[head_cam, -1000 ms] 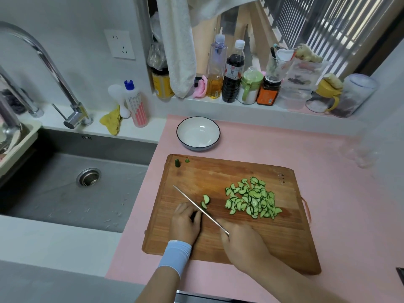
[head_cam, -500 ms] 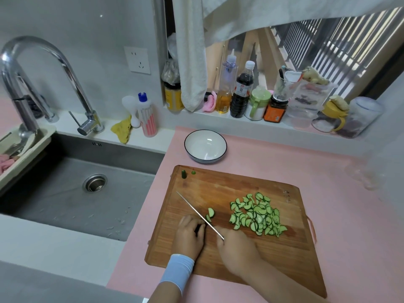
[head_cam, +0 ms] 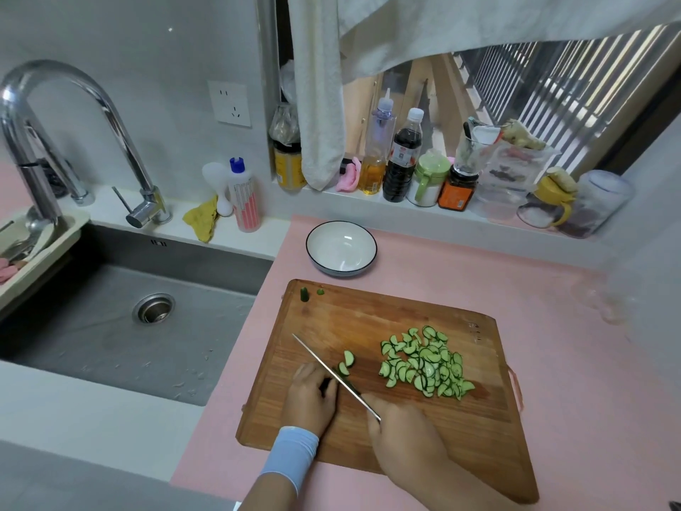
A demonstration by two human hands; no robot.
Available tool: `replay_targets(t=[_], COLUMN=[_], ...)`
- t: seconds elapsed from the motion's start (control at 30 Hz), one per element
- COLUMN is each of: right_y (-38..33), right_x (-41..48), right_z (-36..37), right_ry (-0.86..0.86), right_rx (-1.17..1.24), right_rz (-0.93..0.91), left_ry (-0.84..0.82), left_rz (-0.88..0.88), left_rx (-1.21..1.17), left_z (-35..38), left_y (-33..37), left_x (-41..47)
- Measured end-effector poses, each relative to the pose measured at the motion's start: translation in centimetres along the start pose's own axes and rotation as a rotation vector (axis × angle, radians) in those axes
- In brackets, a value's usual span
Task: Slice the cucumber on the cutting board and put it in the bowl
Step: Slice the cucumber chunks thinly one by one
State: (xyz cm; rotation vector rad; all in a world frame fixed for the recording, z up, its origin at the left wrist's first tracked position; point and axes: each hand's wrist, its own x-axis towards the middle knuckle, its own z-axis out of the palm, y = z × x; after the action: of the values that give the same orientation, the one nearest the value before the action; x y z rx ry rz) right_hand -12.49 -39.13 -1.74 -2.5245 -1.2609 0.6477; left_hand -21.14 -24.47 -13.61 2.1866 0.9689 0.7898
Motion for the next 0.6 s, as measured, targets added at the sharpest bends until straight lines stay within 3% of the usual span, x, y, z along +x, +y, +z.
replay_targets(t=[0.6], right_y=[-1.6], right_x=[1.9], right_z=[-0.2], right_ry=[-0.053], right_rx=[-0.016], right_rz=[0.009], left_ry=[0.01], left_rz=[0.02], left_rx=[0.013], left_z=[-0.2], left_y=[0.1], left_x=[-0.3])
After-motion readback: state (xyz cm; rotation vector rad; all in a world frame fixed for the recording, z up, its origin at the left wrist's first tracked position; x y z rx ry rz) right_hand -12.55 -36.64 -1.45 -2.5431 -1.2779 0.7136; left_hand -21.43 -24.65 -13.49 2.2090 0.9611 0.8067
